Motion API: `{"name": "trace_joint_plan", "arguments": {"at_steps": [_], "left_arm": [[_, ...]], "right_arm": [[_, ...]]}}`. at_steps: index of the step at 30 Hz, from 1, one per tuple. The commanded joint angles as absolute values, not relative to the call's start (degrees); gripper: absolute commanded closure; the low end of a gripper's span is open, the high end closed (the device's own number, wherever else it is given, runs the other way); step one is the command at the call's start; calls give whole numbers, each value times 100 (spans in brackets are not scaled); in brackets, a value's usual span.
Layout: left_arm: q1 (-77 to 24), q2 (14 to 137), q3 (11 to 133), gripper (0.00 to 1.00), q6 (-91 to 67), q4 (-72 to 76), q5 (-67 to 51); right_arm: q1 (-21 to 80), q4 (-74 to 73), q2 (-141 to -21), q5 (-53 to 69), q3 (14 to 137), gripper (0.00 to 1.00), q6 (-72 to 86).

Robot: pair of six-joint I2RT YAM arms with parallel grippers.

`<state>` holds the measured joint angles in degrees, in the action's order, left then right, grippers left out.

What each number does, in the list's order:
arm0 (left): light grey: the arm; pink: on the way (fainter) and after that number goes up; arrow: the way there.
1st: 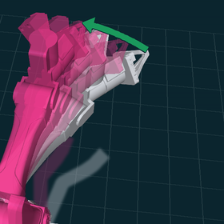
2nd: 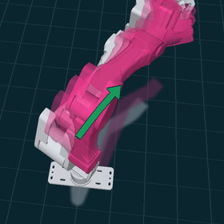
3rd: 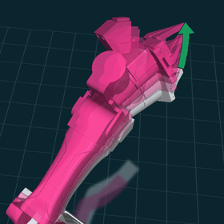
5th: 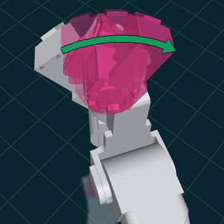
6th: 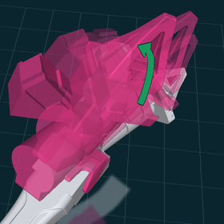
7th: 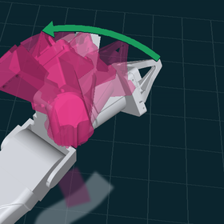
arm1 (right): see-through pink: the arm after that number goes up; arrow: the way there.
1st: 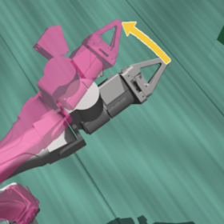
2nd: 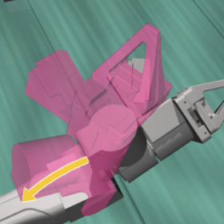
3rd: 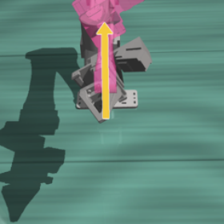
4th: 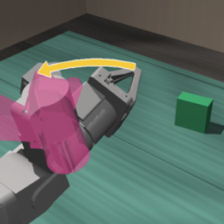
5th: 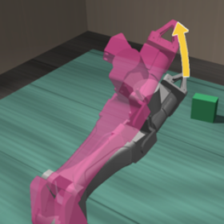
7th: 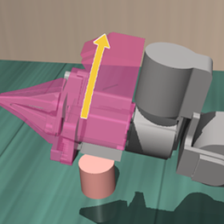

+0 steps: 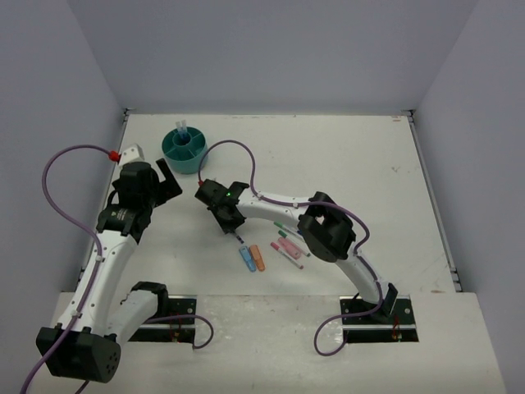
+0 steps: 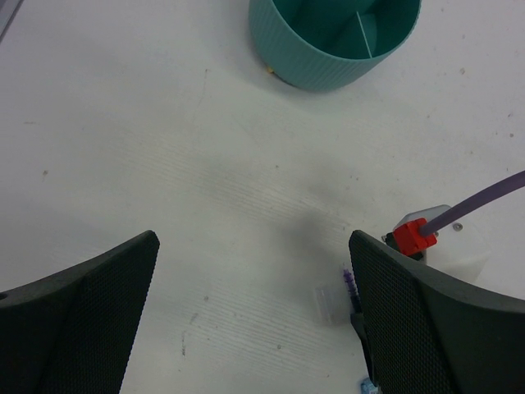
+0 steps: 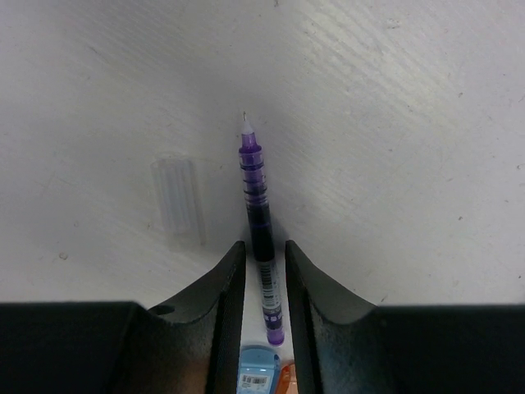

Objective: Sort the stationery into containers
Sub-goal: Pick up the pen from the center of the board.

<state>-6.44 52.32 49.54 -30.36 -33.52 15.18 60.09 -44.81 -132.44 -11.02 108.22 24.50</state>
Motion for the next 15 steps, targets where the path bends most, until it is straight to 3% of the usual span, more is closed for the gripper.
{"name": "trace_joint_plan", "arguments": {"at_steps": [1, 4, 6, 7, 11, 15], "left_arm": [[-633, 5212, 4913, 0, -2865, -3217, 1466], [-633, 5262, 4919, 0, -2865, -3226, 1320], [-633, 5315, 4932, 0, -2876, -3245, 1143], [-633, 5407, 4939, 0, -2915, -3251, 840], [-685, 5645, 4827, 0, -3290, -3195, 301], [-1533, 5731, 4569, 0, -4144, -3005, 813]], "right_arm": [[5988, -4808, -13520, -1590, 10860, 73, 2438], [5912, -4805, -13523, -1494, 10705, 79, 2443], [5877, -4780, -13464, -1452, 10637, 88, 2423], [5831, -4740, -13391, -1426, 10578, 99, 2344], [5498, -4648, -12880, -1371, 10712, 100, 2021], [5012, -4641, -11943, -1543, 10836, 100, 1730]]}}
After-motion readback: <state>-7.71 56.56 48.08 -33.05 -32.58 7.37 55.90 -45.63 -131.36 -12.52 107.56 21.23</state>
